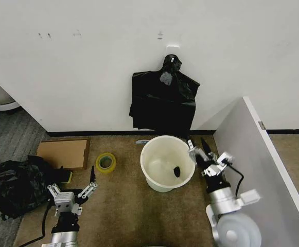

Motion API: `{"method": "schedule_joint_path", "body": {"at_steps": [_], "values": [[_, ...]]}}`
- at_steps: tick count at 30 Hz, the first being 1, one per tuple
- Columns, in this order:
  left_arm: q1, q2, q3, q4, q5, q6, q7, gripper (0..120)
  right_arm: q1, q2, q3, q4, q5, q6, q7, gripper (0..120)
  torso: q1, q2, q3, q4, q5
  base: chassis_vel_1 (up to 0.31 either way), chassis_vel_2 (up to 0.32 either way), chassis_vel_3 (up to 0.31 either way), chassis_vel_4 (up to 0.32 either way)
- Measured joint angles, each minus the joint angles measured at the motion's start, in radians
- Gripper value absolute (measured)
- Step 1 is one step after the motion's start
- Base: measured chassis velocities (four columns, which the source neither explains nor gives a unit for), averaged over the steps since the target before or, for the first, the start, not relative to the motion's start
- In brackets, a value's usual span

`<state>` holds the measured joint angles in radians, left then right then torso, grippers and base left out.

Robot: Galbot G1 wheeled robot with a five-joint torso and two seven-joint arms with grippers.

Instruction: Place the garbage bag over the trash bin.

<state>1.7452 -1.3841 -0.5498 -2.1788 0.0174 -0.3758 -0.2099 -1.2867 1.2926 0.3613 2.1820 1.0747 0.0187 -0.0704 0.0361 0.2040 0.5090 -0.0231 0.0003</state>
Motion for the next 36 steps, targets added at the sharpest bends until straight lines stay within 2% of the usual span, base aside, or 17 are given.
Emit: {"method": "schedule_joint_path", "body": {"at_steps": [3, 11, 22, 28, 36], "values": [[0.008, -0.048, -0.003, 0.008, 0.025, -0.016, -0.003, 100, 0.115, -0.007, -0.036, -0.057, 0.125, -0.041, 0.002, 100, 0.000, 0.000, 0.000, 0.0008, -0.0004, 0.000, 0.000, 0.000, 0.000], [0.022, -0.090, -0.001, 0.016, 0.063, -0.035, -0.008, 100, 0.262, 0.022, -0.081, -0.130, 0.257, -0.079, 0.001, 100, 0.000, 0.000, 0.000, 0.0001, -0.0003, 0.000, 0.000, 0.000, 0.000], [0.030, -0.109, -0.013, 0.017, 0.068, -0.036, -0.015, 100, 0.405, 0.062, -0.120, -0.229, 0.260, -0.082, -0.016, 100, 0.000, 0.000, 0.000, 0.0000, -0.0003, 0.000, 0.000, 0.000, 0.000], [0.036, -0.116, -0.019, 0.013, 0.070, -0.037, -0.024, 100, 0.553, 0.110, -0.112, -0.367, 0.224, -0.072, -0.039, 100, 0.000, 0.000, 0.000, 0.0002, -0.0004, 0.000, 0.000, 0.000, 0.000], [0.036, -0.121, -0.023, 0.009, 0.069, -0.040, -0.025, 100, 0.607, 0.114, -0.114, -0.430, 0.196, -0.067, -0.046, 100, 0.000, 0.000, 0.000, 0.0001, -0.0004, 0.000, 0.000, 0.000, 0.000]]}}
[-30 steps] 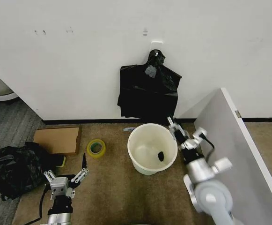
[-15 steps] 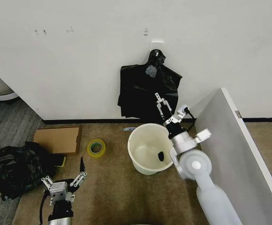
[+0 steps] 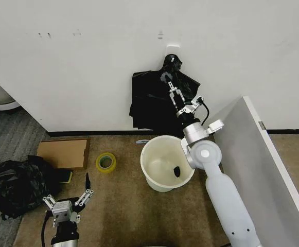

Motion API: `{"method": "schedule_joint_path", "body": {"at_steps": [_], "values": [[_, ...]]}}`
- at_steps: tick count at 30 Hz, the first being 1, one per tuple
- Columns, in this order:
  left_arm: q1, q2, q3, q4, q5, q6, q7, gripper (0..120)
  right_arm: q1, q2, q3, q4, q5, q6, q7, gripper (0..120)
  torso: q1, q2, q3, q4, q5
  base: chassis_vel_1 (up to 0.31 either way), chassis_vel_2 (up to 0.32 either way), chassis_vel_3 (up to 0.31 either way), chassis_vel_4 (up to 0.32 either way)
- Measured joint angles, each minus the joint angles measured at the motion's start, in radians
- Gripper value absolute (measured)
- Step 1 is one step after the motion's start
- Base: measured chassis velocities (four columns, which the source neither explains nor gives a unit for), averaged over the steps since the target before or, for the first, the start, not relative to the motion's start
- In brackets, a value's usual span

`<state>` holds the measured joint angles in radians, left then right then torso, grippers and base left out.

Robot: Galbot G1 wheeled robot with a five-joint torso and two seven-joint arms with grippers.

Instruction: Place the garbage bag over the trash bin.

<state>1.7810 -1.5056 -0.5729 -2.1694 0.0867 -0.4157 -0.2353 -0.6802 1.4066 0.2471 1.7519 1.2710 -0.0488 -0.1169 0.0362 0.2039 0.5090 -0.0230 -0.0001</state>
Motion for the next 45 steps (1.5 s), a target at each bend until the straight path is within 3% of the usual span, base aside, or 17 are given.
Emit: {"method": "schedule_joint_path", "body": {"at_steps": [17, 22, 30, 36, 45], "values": [[0.000, 0.003, 0.001, -0.007, -0.002, 0.000, -0.001, 100, 0.025, -0.002, -0.030, -0.005, -0.060, 0.004, -0.011, 97, 0.000, 0.000, 0.000, 0.0000, 0.0000, 0.000, 0.000, 0.000, 0.000], [0.002, 0.003, 0.001, -0.010, -0.002, 0.000, -0.001, 100, 0.033, -0.001, -0.026, -0.012, -0.058, 0.007, -0.006, 75, 0.000, 0.000, 0.000, 0.0001, 0.0001, 0.000, 0.000, 0.000, 0.000], [0.003, 0.004, 0.001, -0.010, -0.002, 0.001, -0.002, 100, 0.036, -0.001, -0.019, -0.020, -0.058, 0.011, 0.000, 54, 0.000, 0.000, 0.000, 0.0000, 0.0001, 0.000, 0.000, 0.000, 0.000], [0.003, 0.004, 0.001, -0.010, -0.003, 0.001, -0.002, 100, 0.043, 0.006, -0.009, -0.033, -0.059, 0.018, 0.023, 26, 0.000, 0.000, 0.000, 0.0000, 0.0000, 0.000, 0.000, 0.000, 0.000], [0.002, 0.006, 0.001, -0.012, -0.004, 0.002, -0.005, 100, 0.038, 0.013, -0.005, -0.020, -0.059, 0.018, 0.039, 0, 0.000, 0.000, 0.000, 0.0000, 0.0001, 0.000, 0.000, 0.000, 0.000]]}}
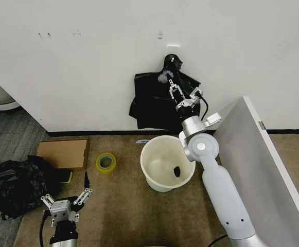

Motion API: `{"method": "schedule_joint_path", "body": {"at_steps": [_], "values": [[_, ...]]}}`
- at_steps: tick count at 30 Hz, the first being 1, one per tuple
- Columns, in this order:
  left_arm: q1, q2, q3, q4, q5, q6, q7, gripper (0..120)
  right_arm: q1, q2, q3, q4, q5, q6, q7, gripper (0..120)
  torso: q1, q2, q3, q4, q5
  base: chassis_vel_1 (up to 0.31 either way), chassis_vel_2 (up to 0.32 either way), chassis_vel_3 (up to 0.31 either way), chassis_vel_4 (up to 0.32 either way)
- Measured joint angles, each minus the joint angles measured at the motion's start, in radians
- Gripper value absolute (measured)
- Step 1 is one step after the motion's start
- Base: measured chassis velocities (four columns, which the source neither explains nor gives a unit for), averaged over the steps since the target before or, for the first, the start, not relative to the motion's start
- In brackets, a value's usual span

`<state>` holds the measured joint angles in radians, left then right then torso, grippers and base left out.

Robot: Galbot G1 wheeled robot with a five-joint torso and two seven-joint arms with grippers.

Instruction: Place the garbage bag over the trash bin.

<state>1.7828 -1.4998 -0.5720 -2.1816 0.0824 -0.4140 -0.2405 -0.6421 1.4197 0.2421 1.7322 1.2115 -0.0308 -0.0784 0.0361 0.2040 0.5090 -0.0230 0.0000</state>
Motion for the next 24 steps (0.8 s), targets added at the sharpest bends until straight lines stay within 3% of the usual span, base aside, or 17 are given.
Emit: {"method": "schedule_joint_path", "body": {"at_steps": [9, 15, 24], "values": [[-0.005, 0.003, -0.004, 0.005, -0.001, 0.001, -0.006, 100, -0.016, 0.005, -0.011, 0.026, -0.014, -0.001, 0.006, 0, 0.000, 0.000, 0.000, 0.0001, 0.0000, 0.000, 0.000, 0.000, 0.000], [-0.015, 0.005, 0.010, 0.013, -0.002, 0.002, -0.007, 100, -0.133, -0.090, -0.039, 0.128, -0.058, 0.003, -0.005, 0, 0.000, 0.000, 0.000, 0.0001, 0.0001, 0.000, 0.000, 0.000, 0.000], [-0.018, 0.012, 0.023, 0.016, -0.002, 0.003, -0.007, 100, -0.279, -0.168, -0.047, 0.241, -0.108, 0.009, -0.014, 0, 0.000, 0.000, 0.000, -0.0002, 0.0001, 0.000, 0.000, 0.000, 0.000]]}}
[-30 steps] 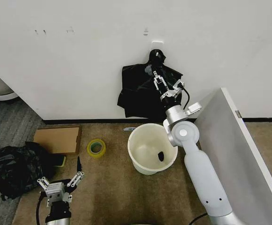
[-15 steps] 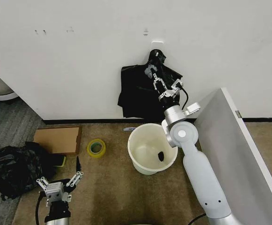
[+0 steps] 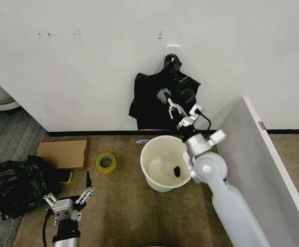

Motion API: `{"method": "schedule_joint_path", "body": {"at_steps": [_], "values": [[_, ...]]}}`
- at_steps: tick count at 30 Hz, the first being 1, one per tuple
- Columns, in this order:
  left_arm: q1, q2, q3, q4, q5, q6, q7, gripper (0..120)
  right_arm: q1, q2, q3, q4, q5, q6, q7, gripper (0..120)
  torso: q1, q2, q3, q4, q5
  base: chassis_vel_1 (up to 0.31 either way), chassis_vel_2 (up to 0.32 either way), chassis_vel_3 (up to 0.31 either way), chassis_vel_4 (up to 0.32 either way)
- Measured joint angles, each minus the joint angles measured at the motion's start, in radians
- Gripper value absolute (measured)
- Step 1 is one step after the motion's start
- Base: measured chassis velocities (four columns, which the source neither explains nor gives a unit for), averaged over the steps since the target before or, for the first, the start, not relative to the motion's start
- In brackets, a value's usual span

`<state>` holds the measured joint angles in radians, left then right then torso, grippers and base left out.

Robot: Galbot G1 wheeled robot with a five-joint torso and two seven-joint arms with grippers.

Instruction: Place the garbage bag over the trash bin.

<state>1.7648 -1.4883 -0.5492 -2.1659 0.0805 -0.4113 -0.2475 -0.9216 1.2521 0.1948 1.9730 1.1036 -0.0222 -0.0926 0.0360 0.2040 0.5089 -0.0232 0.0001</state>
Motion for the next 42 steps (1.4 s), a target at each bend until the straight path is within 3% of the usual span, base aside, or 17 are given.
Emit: {"method": "schedule_joint_path", "body": {"at_steps": [13, 22, 42], "values": [[0.001, 0.014, 0.017, -0.008, -0.001, 0.000, -0.002, 100, -0.249, -0.076, 0.024, 0.119, -0.155, 0.040, -0.048, 0, 0.000, 0.000, 0.000, 0.0001, 0.0001, 0.000, 0.000, 0.000, 0.000], [-0.001, 0.021, 0.021, -0.012, -0.002, -0.001, -0.005, 100, -0.343, -0.100, 0.026, 0.153, -0.274, 0.076, -0.057, 0, 0.000, 0.000, 0.000, 0.0002, 0.0001, 0.000, 0.000, 0.000, 0.000], [-0.016, 0.046, 0.021, -0.007, -0.023, 0.000, -0.007, 100, -0.583, -0.115, 0.029, 0.156, -0.691, 0.250, -0.090, 0, 0.000, 0.000, 0.000, 0.0002, -0.0001, 0.000, 0.000, 0.000, 0.000]]}}
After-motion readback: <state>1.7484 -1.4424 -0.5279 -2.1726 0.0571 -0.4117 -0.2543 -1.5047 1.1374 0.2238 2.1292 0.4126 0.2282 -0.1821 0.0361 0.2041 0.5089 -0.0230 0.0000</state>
